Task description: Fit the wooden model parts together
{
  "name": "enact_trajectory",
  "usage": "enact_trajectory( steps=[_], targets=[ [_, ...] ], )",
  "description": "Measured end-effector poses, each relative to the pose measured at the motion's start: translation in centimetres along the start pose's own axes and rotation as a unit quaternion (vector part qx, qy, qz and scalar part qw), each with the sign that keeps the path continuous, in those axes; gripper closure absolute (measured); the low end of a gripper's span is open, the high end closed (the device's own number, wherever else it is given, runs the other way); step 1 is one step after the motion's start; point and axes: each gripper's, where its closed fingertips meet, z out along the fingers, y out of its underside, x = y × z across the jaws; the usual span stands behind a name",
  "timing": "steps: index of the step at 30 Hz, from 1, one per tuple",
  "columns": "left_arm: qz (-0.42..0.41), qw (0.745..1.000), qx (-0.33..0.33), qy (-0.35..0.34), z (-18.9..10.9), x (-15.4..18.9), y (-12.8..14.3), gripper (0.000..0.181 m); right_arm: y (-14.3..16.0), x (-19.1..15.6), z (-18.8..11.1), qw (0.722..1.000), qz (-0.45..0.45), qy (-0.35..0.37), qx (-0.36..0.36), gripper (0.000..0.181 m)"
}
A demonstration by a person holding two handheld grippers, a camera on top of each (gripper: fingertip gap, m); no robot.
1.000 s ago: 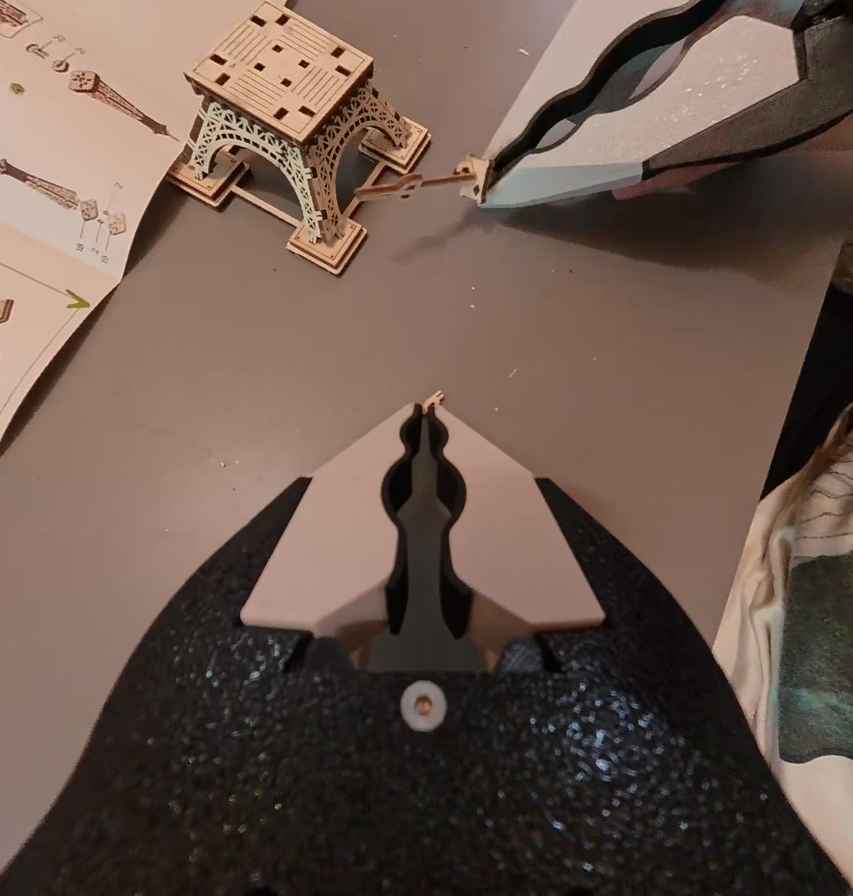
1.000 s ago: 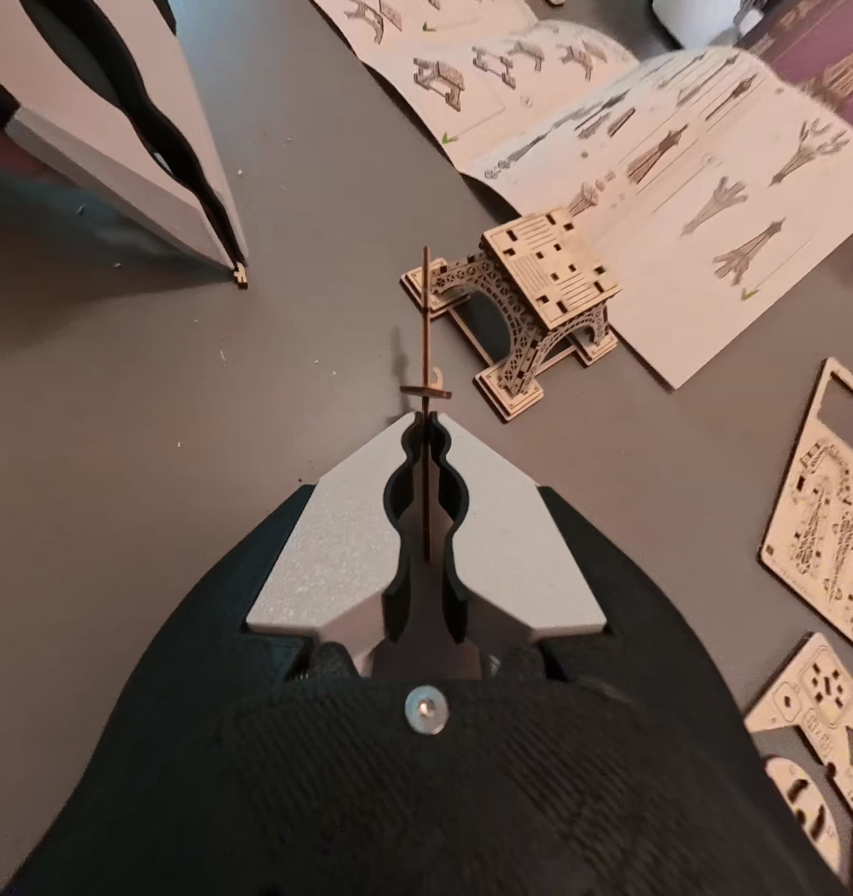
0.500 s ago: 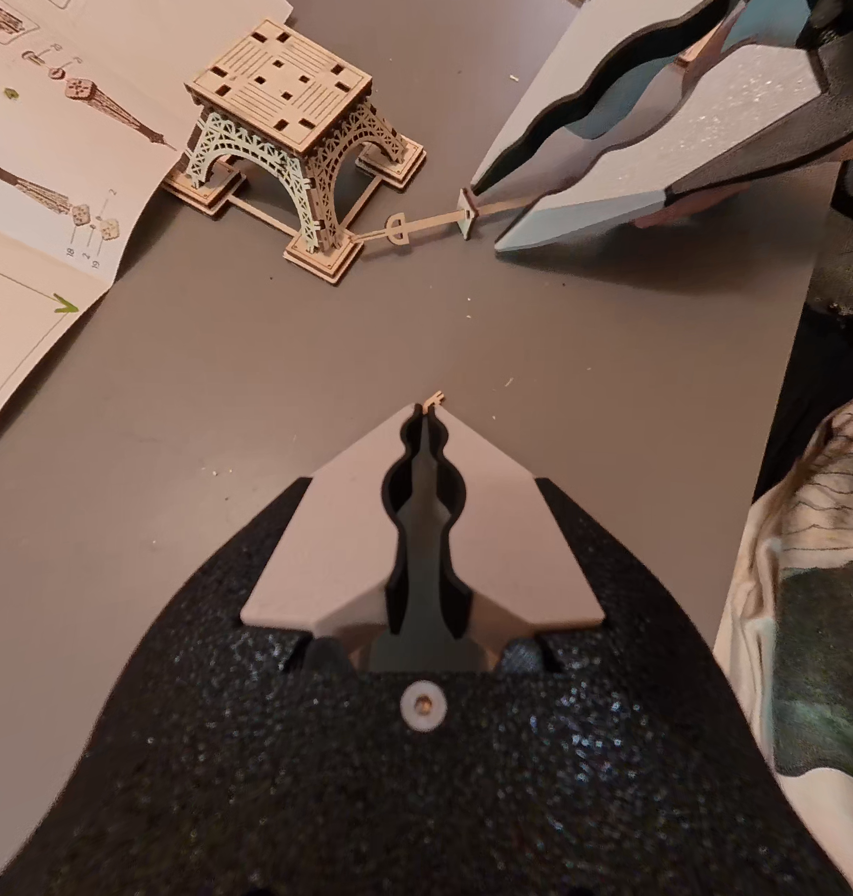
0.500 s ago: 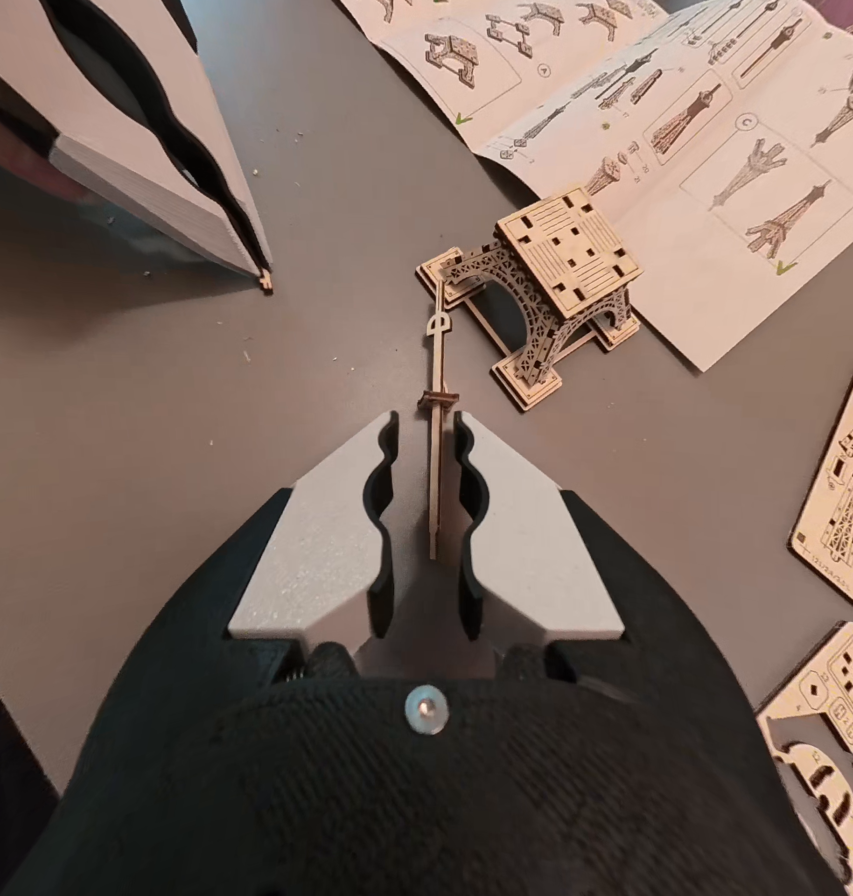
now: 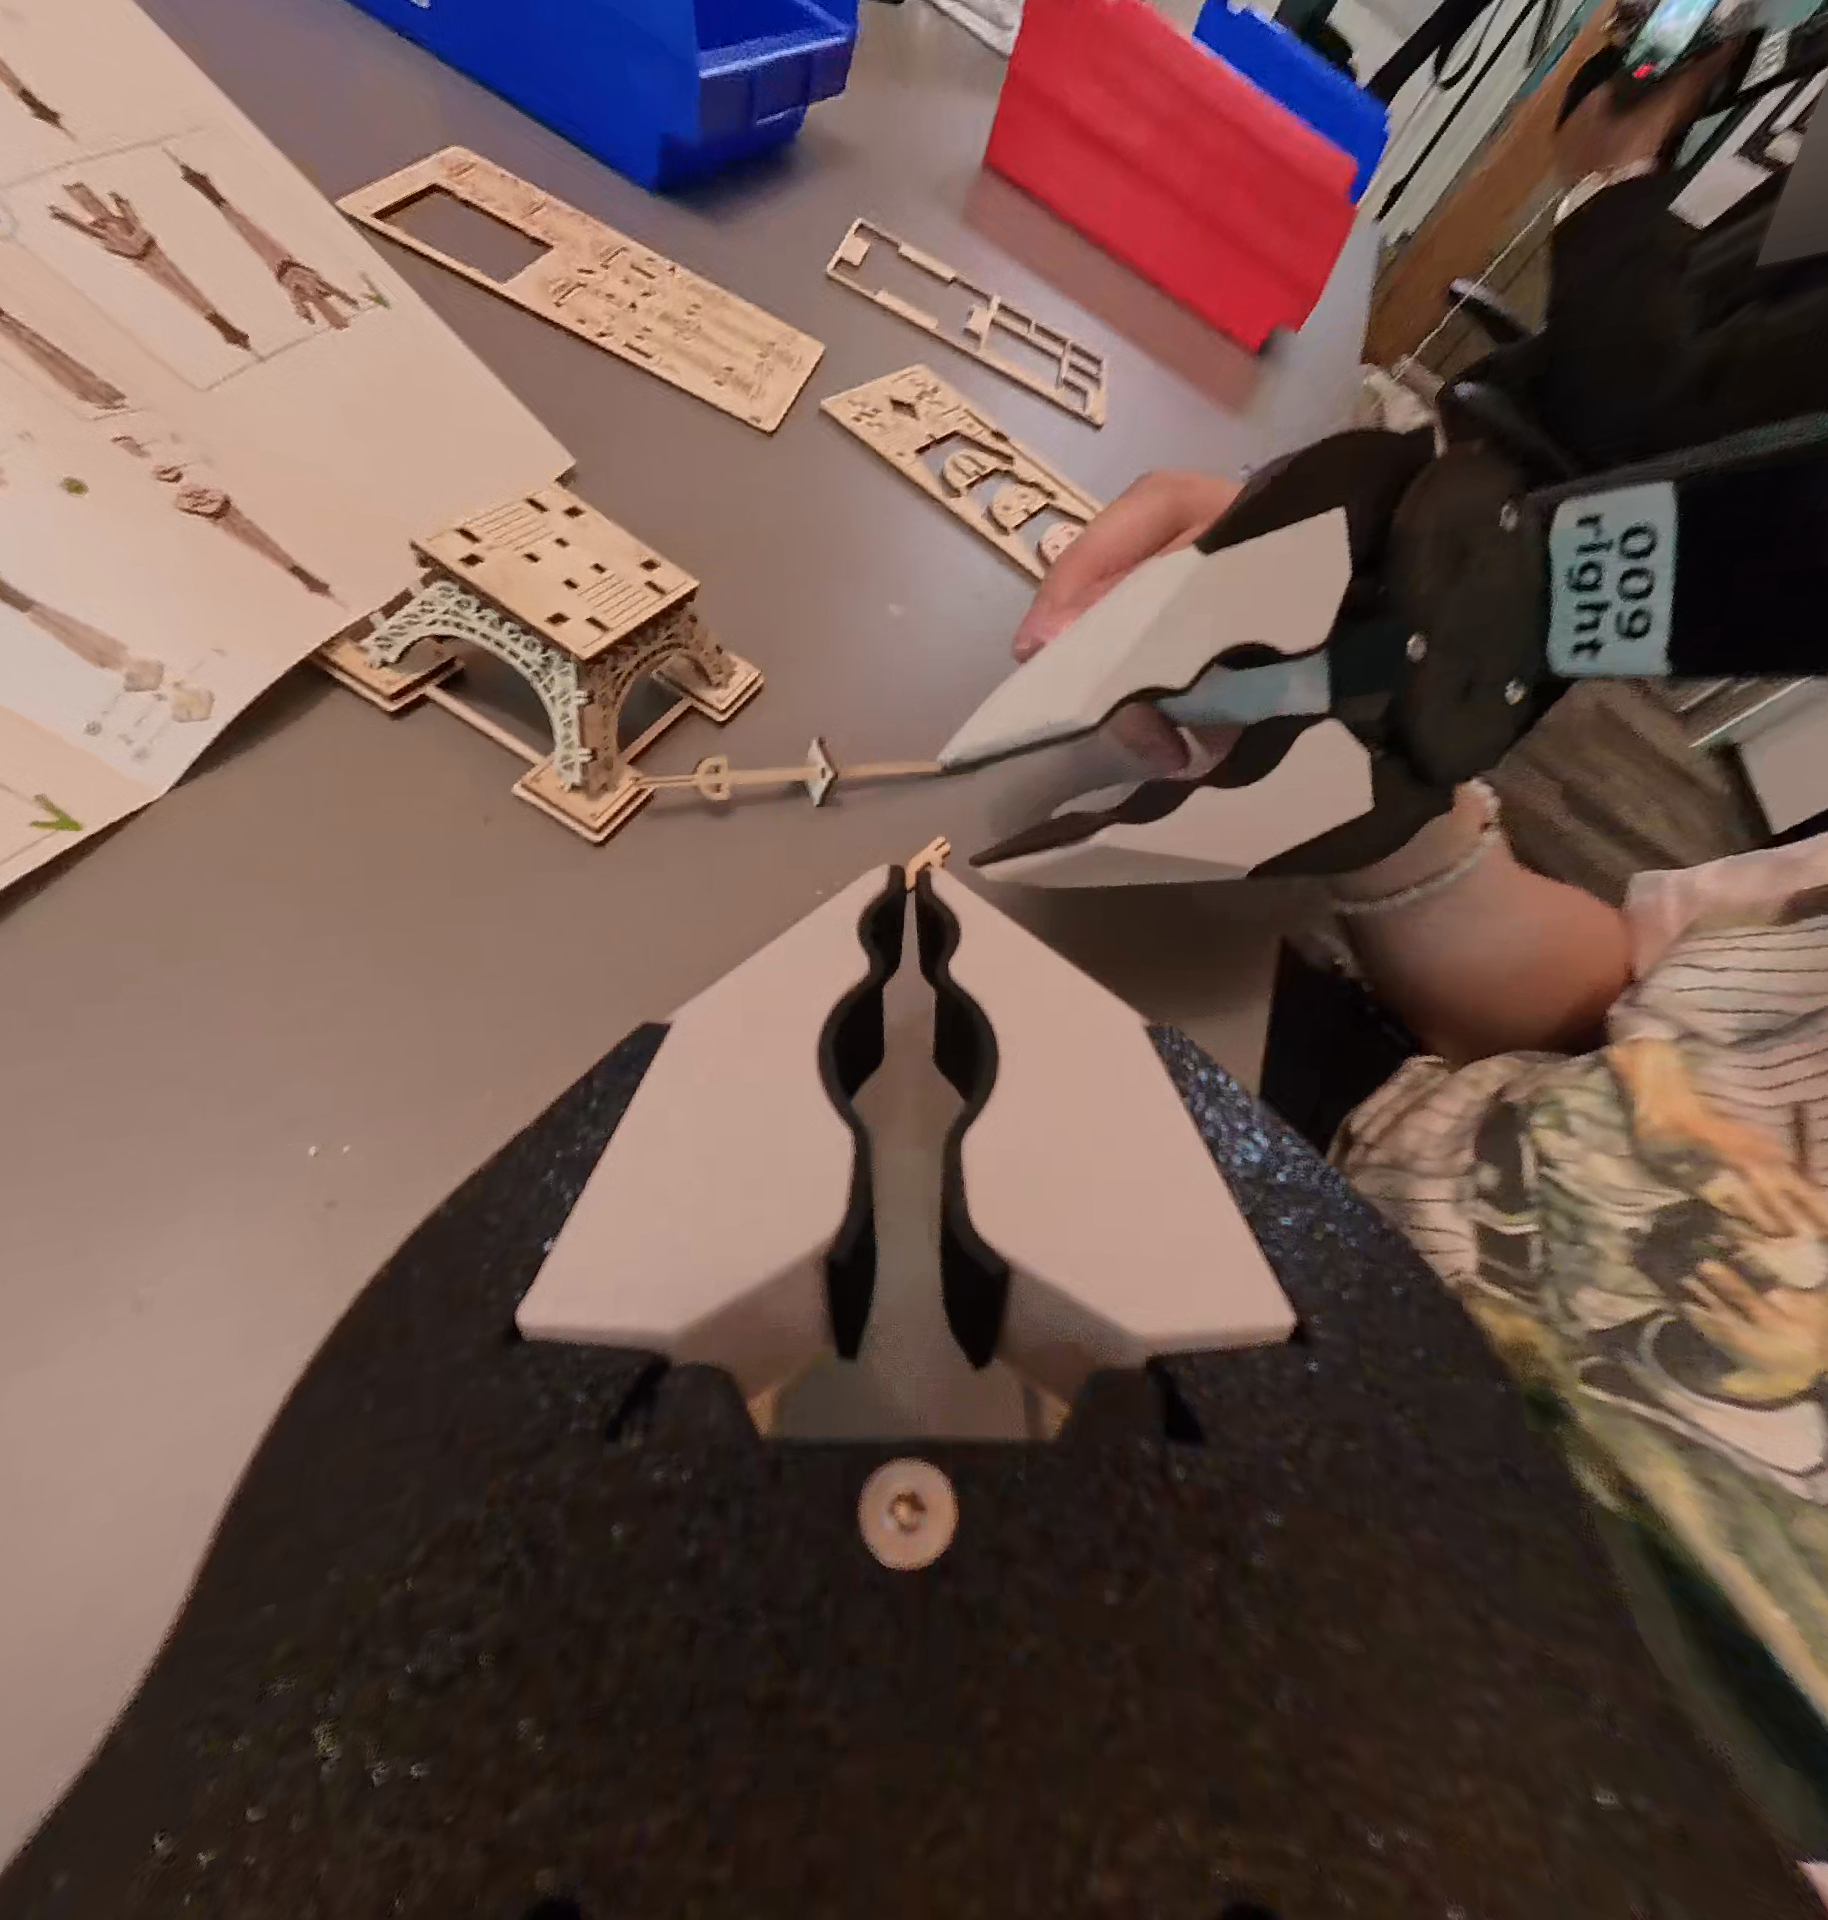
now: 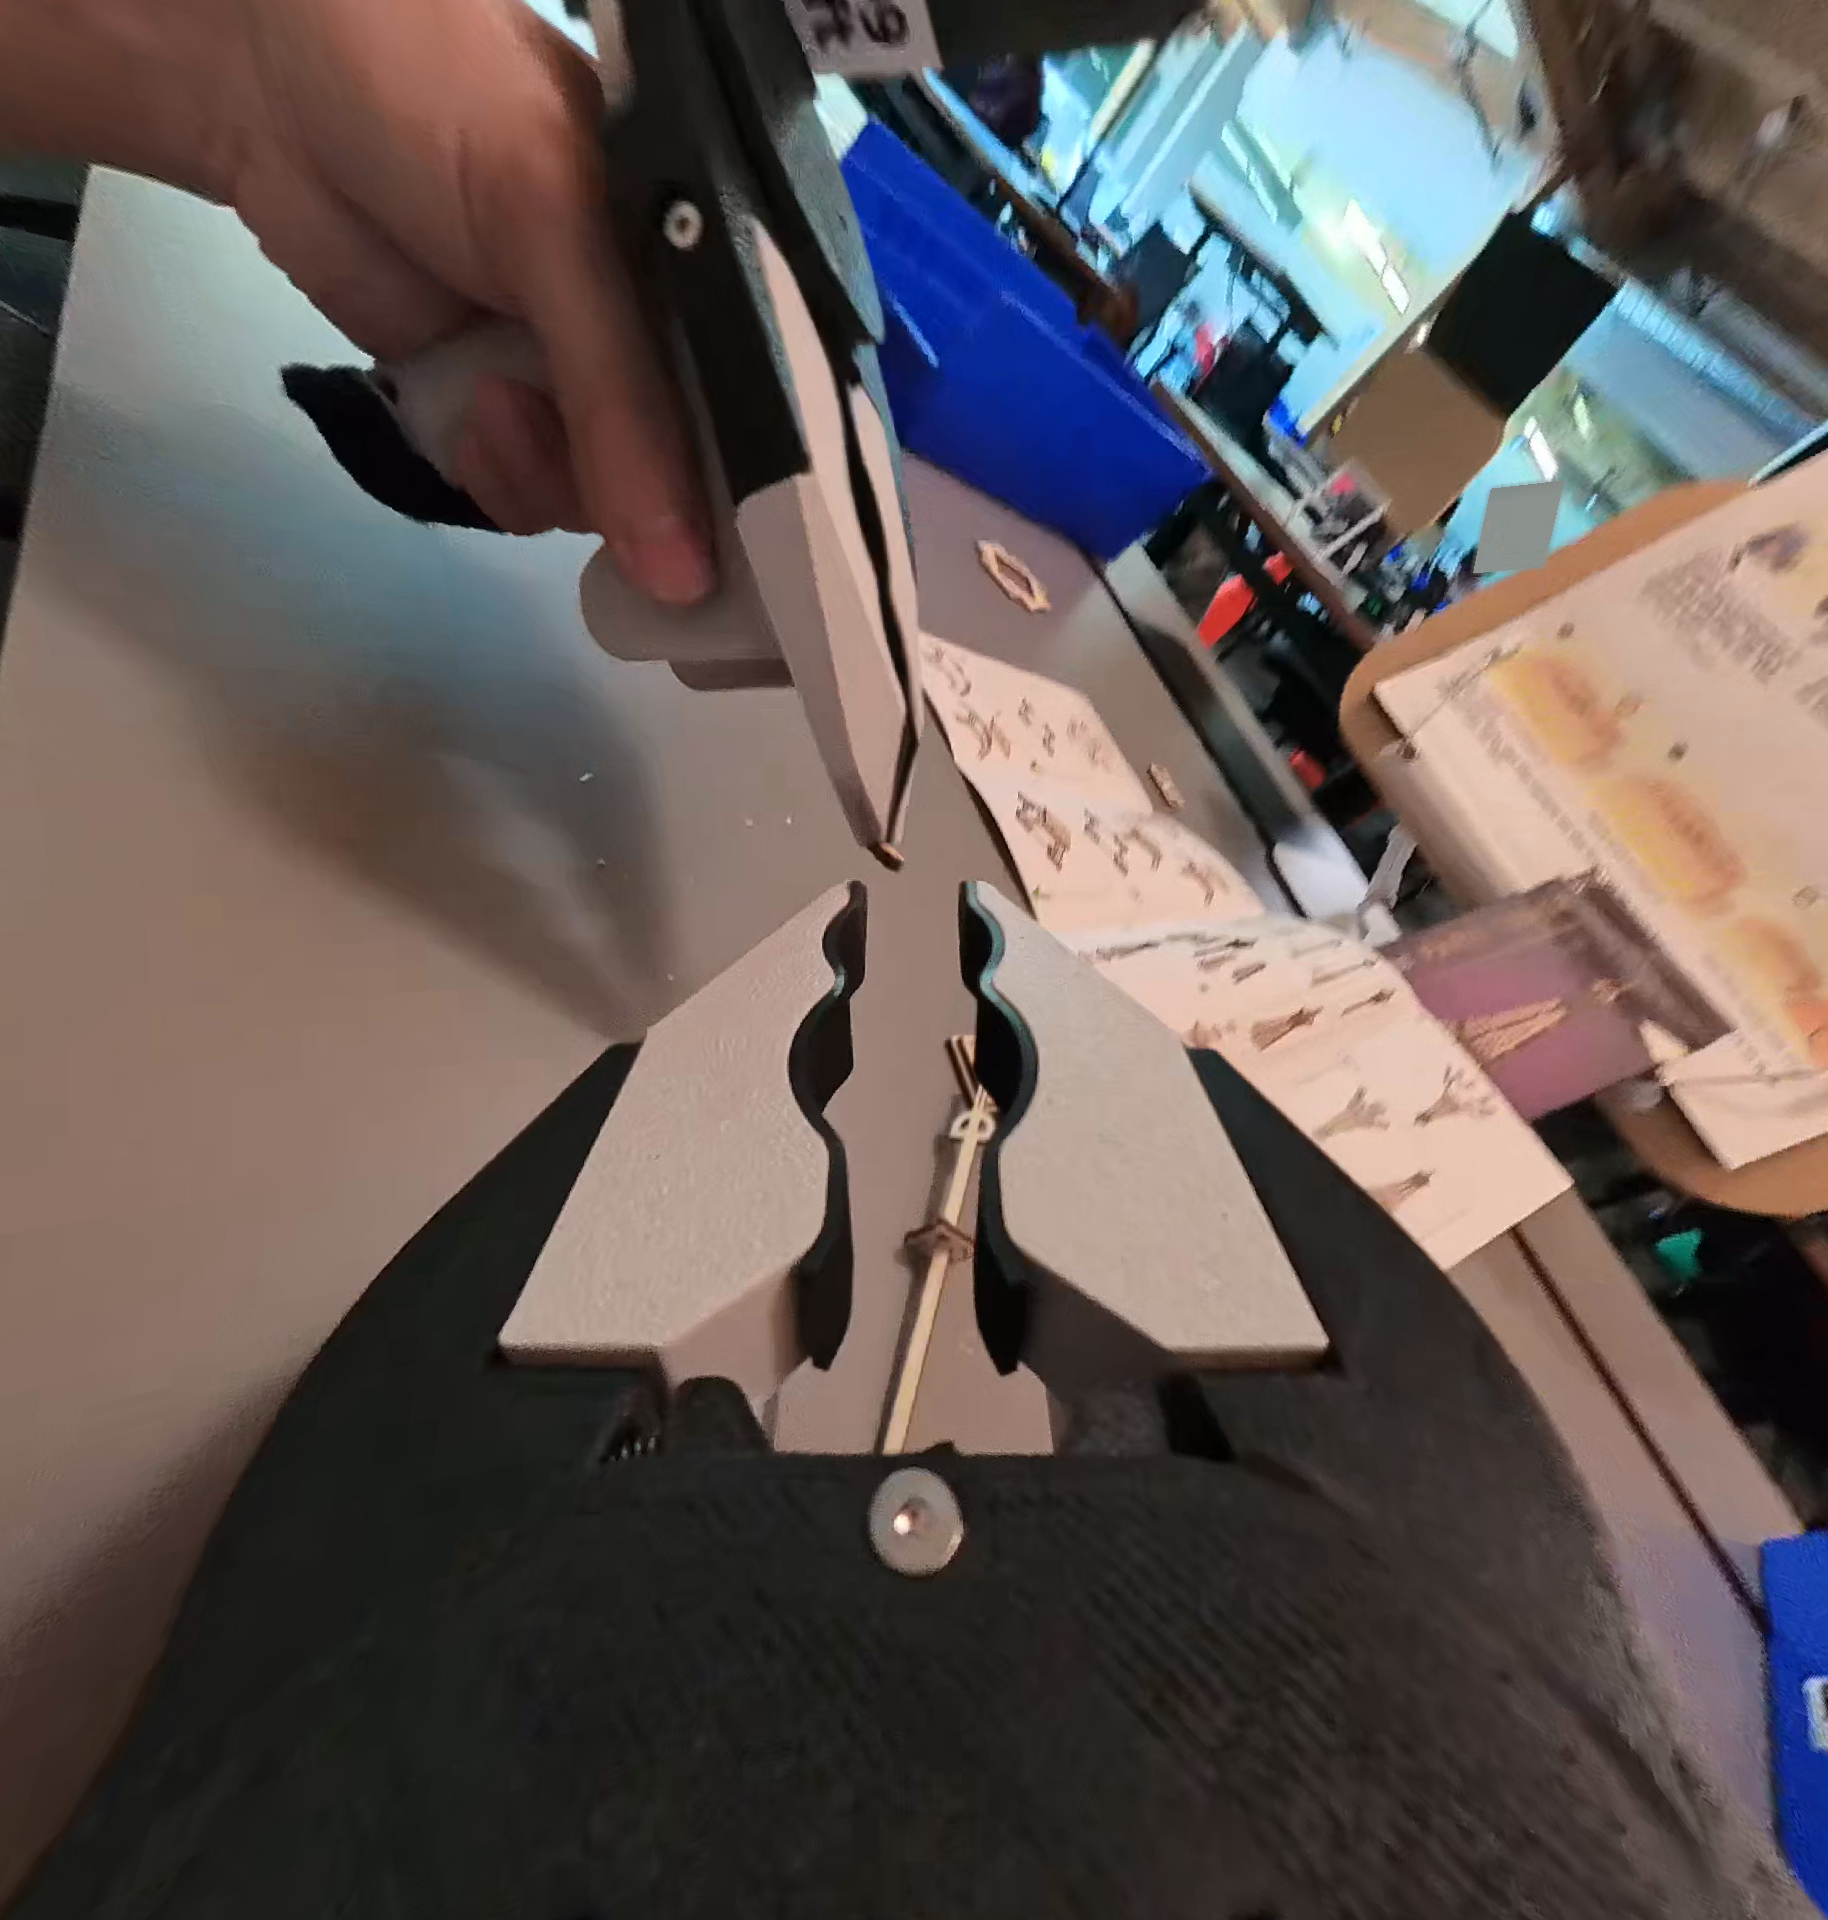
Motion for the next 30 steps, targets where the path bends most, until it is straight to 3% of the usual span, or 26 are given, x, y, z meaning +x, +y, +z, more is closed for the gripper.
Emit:
enact_trajectory(
  steps=[1, 11, 20, 23, 26, 30],
  targets=[
    [-0.005, 1.000, 0.002, 0.006, 0.0, 0.3, -0.2, 0.181, -0.4, 0.0, 0.0, 1.000, -0.015, 0.004, 0.007, 0.167],
    [-0.030, 0.999, -0.025, 0.034, 0.4, 0.9, 0.3, 0.181, 0.0, -0.8, 0.2, 0.990, -0.142, 0.019, -0.010, 0.172],
    [-0.014, 0.999, -0.022, 0.034, 0.0, 1.0, 0.0, 0.181, -0.2, -0.9, 0.3, 0.989, -0.150, 0.017, -0.009, 0.181],
    [0.035, 0.999, 0.016, 0.037, -0.7, 1.5, -1.2, 0.175, -0.3, 0.1, 0.2, 0.997, -0.077, 0.028, -0.004, 0.181],
    [0.132, 0.989, 0.057, 0.024, -1.4, 2.2, -2.3, 0.173, -1.2, 0.6, -0.2, 0.997, 0.068, -0.001, 0.045, 0.181],
    [0.202, 0.969, 0.136, 0.038, -2.0, 4.1, -4.0, 0.171, -4.1, 1.4, -1.8, 0.936, 0.291, -0.087, 0.176, 0.181]
  ],
)
